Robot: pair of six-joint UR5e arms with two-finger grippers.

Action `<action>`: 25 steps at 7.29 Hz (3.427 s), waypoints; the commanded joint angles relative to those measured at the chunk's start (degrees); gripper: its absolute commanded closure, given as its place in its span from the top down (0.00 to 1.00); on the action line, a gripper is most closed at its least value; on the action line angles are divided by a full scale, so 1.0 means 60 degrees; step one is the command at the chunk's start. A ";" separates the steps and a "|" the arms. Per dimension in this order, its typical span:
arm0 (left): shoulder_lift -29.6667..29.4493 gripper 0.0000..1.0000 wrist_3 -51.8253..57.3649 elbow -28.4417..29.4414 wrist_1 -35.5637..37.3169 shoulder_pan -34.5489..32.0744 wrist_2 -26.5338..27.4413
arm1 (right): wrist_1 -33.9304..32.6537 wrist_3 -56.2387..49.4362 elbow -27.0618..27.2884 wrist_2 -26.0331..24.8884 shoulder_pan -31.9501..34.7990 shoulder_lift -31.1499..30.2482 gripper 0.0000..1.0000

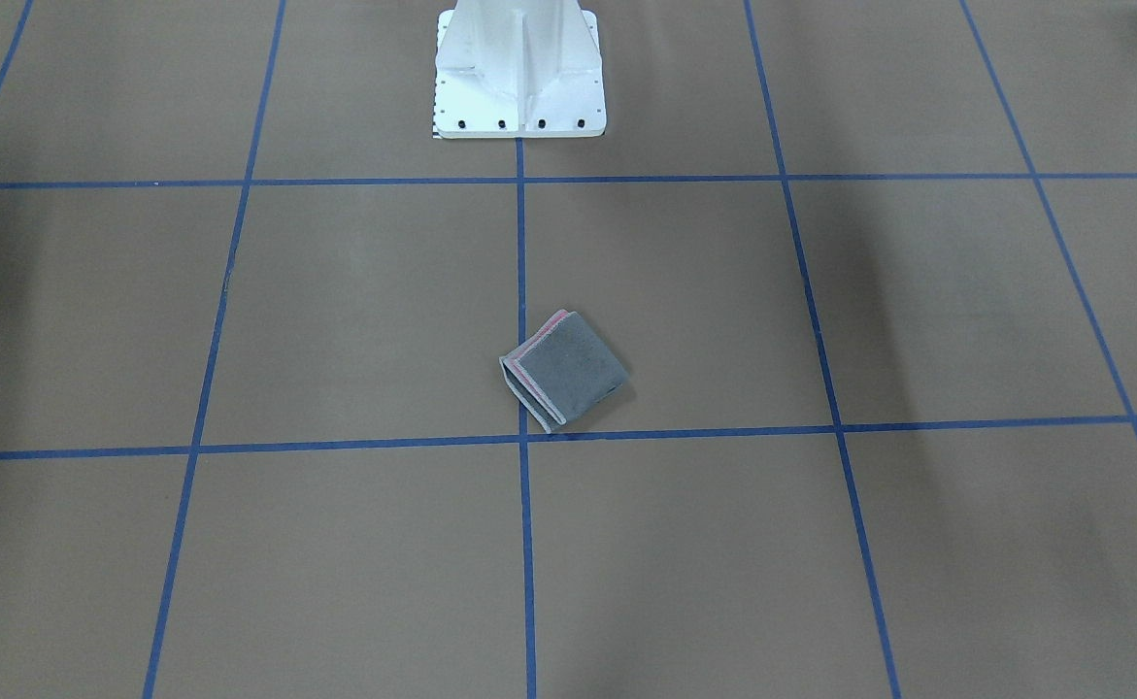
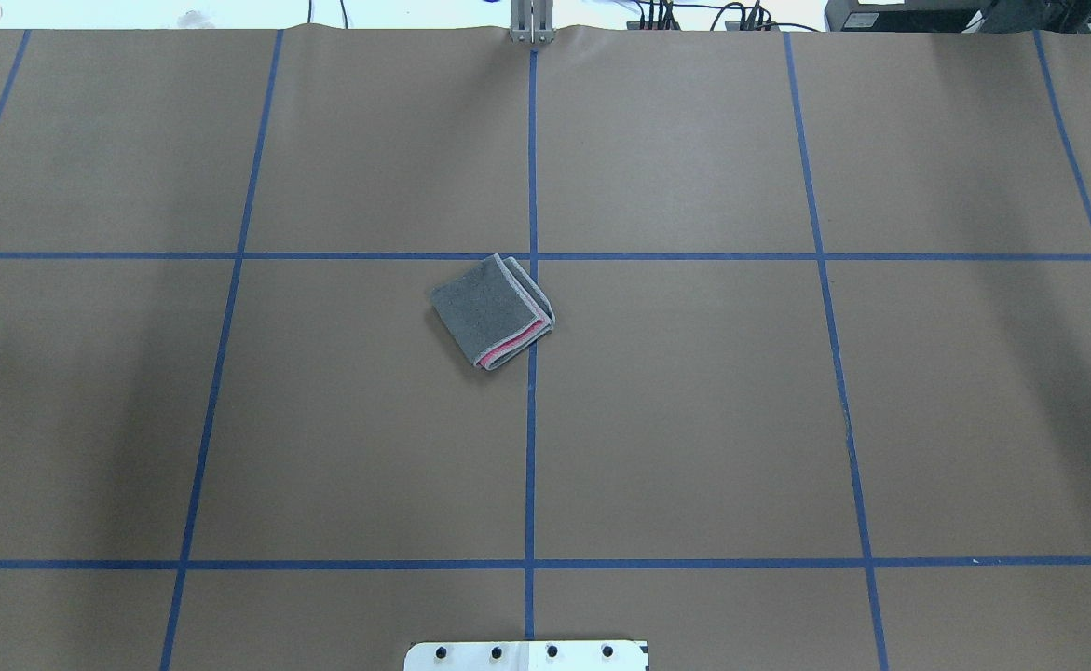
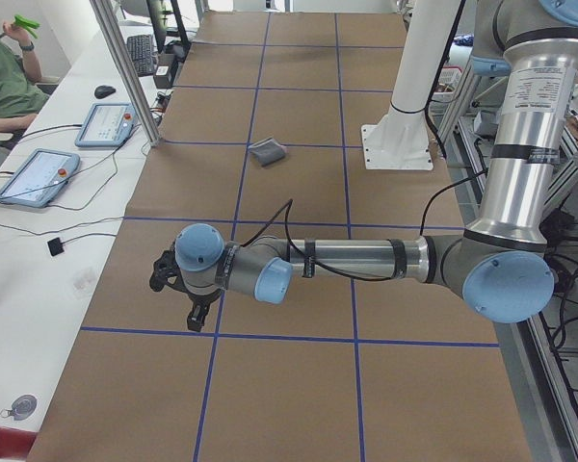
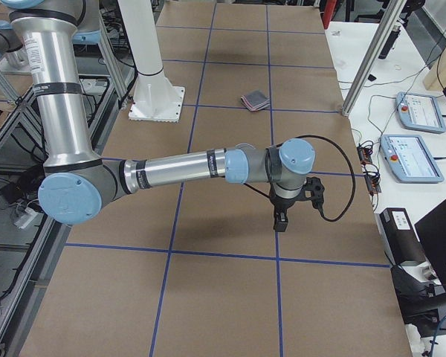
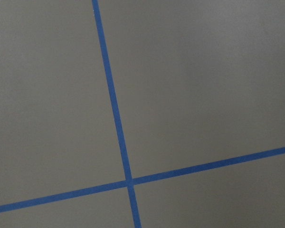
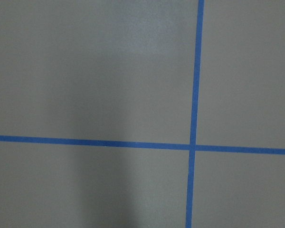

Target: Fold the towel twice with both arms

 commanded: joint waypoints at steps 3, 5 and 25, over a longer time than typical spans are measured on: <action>0.0327 1.00 0.0685 -0.0624 0.0272 -0.0502 0.2044 | -0.0002 0.0000 0.0378 0.0048 0.0186 -0.0696 1.00; 0.0763 1.00 0.0670 -0.2185 0.2164 -0.0458 0.2016 | -0.0017 0.0103 0.0493 0.0018 0.0186 -0.0769 1.00; 0.2158 1.00 -0.0150 -0.3046 0.2295 -0.0238 0.0624 | 0.0057 -0.0014 0.0670 0.0033 0.0493 -0.1721 1.00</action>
